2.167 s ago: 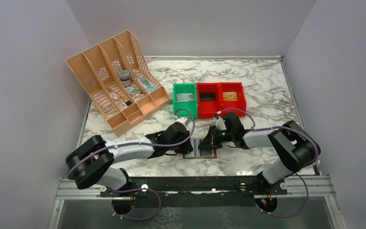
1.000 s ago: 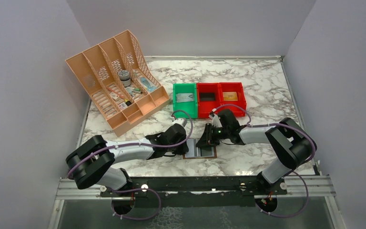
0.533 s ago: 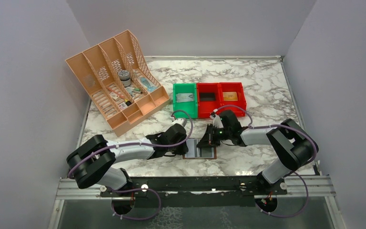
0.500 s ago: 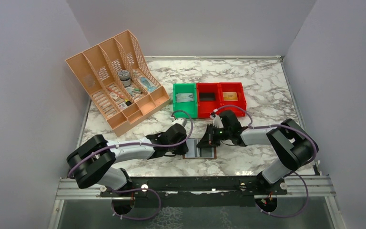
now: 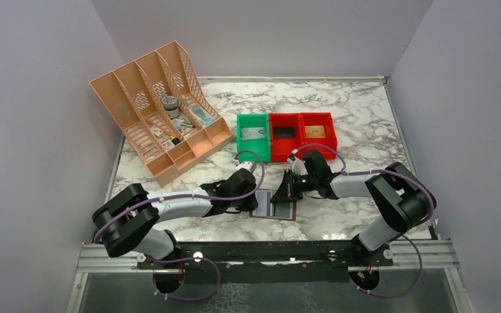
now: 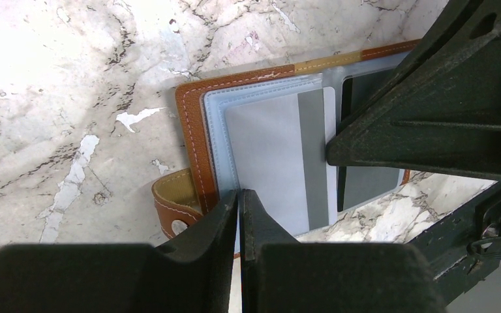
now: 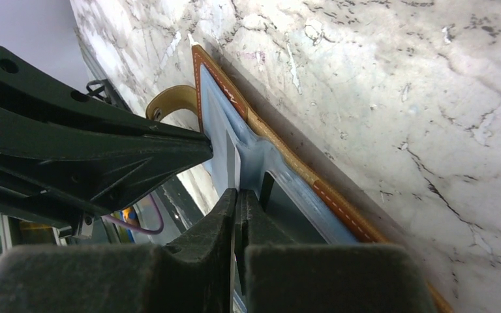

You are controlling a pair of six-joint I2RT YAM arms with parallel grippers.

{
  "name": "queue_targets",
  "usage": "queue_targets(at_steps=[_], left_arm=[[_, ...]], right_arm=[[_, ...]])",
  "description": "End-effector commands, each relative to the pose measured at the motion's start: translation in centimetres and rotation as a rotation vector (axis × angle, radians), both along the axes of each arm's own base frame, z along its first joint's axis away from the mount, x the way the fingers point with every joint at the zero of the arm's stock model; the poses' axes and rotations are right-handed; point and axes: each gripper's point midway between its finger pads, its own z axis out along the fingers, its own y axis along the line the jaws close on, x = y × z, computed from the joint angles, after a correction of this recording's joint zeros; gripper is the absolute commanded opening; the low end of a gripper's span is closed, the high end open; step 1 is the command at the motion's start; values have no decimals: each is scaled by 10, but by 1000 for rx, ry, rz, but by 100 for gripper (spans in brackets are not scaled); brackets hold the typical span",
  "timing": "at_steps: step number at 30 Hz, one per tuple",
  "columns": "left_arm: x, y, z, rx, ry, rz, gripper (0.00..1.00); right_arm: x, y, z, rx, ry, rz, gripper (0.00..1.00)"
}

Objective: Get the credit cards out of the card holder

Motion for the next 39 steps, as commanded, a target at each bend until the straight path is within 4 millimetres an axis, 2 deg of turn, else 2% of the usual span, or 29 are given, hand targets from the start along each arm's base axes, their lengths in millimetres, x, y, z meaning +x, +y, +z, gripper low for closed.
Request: queue_targets(at_steps=[1,6,9,16,23,34,39], left_arm=[[-8,11,-16,66,36,-3,10],[-7,11,-16,66,38,0,10],[-8,11,-16,69,39,-1,10],[-7,12,-15,73,36,6,10],[-7,18,-18,99,34,14,9],[-6,14,-17,88,34,8,9],[-6,15,-14,83,29,11,9]], right_arm=[[-3,7,13,70,-10,48,1],[-6,7,10,75,13,43,11],[-6,6,9,71,18,33,12],[-4,0,1,18,8,27,1],[-4,-15,6,63,18,44,1],[-5,-17,3,65,36,47,2],[2,-23,5,17,-1,4,2]])
